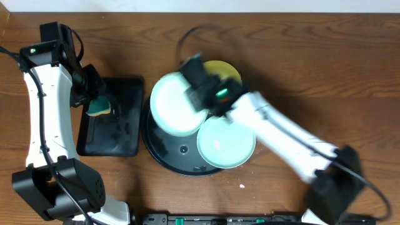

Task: Clean dirty plates on tray and stack at the side
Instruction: 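Carry the pale green plate right and set it on the table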

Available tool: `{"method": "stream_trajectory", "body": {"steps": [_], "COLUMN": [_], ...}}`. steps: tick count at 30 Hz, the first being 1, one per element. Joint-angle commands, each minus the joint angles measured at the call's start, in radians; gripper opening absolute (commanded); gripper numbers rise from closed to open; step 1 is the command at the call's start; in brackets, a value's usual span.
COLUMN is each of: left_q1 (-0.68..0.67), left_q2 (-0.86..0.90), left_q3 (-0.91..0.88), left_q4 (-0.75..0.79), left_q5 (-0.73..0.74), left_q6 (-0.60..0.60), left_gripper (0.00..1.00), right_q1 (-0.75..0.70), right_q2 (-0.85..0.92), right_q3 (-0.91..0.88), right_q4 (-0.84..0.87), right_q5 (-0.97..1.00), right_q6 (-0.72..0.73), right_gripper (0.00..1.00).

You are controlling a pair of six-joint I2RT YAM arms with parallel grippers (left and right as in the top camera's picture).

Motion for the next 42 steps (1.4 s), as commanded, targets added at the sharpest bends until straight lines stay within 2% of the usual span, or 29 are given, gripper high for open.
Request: {"method": "stream_trajectory", "body": {"steps": [1, 5, 9, 12, 16, 20, 26, 30, 35, 36, 37, 39, 42], "left_q1": [0.001, 0.001, 0.001, 0.001, 0.001, 0.001, 0.001, 0.001, 0.001, 0.001, 0.001, 0.001, -0.002], "left_q2": [-0.007, -0.007, -0.007, -0.007, -0.007, -0.007, -0.007, -0.007, -0.007, -0.007, -0.007, -0.007, -0.007], "left_q3": [-0.006, -0.006, -0.006, -0.006, -0.006, -0.006, -0.006, -0.006, -0.006, -0.006, -0.006, -0.006, -0.006], "left_q4": [-0.014, -0.015, -0.015, -0.015, -0.015, -0.015, -0.015, -0.015, -0.016, -0.015, -0.016, -0.016, -0.016], "left_q5": [-0.012, -0.013, -0.013, -0.013, -0.013, -0.013, -0.012, -0.012, -0.012, -0.012, -0.012, -0.012, -0.012], "left_q6": [-0.008, -0.008, -0.008, -0.008, -0.008, -0.008, -0.008, -0.008, -0.008, -0.008, -0.008, -0.003, 0.008], "left_gripper": [0.07, 0.07, 0.08, 0.07, 0.07, 0.07, 0.07, 0.08, 0.07, 0.07, 0.07, 0.08, 0.07], "right_q1": [-0.173, -0.369, -0.592, -0.709, -0.819, -0.896, -0.948, -0.969, -0.995, -0.997, -0.997, -0.997, -0.995], "right_q2": [-0.143, -0.206, -0.225, -0.222, -0.220, -0.220, -0.218, -0.212, -0.164, -0.154, -0.138, -0.140, -0.159], "right_q3": [0.006, 0.006, 0.004, -0.025, -0.133, -0.348, -0.589, -0.706, -0.752, -0.752, -0.751, -0.746, -0.679], "right_q4": [-0.017, -0.098, -0.218, -0.263, -0.243, -0.108, 0.176, 0.337, 0.397, 0.398, 0.396, 0.391, 0.297], "right_q5": [-0.330, -0.426, -0.451, -0.451, -0.451, -0.451, -0.449, -0.444, -0.443, -0.443, -0.447, -0.455, -0.513], "right_q6": [-0.004, -0.019, -0.093, -0.170, -0.261, -0.329, -0.342, -0.352, -0.359, -0.359, -0.337, -0.311, -0.278], "right_gripper": [0.01, 0.01, 0.01, 0.01, 0.01, 0.01, 0.01, 0.01, 0.01, 0.02, 0.15, 0.25, 0.42]}}
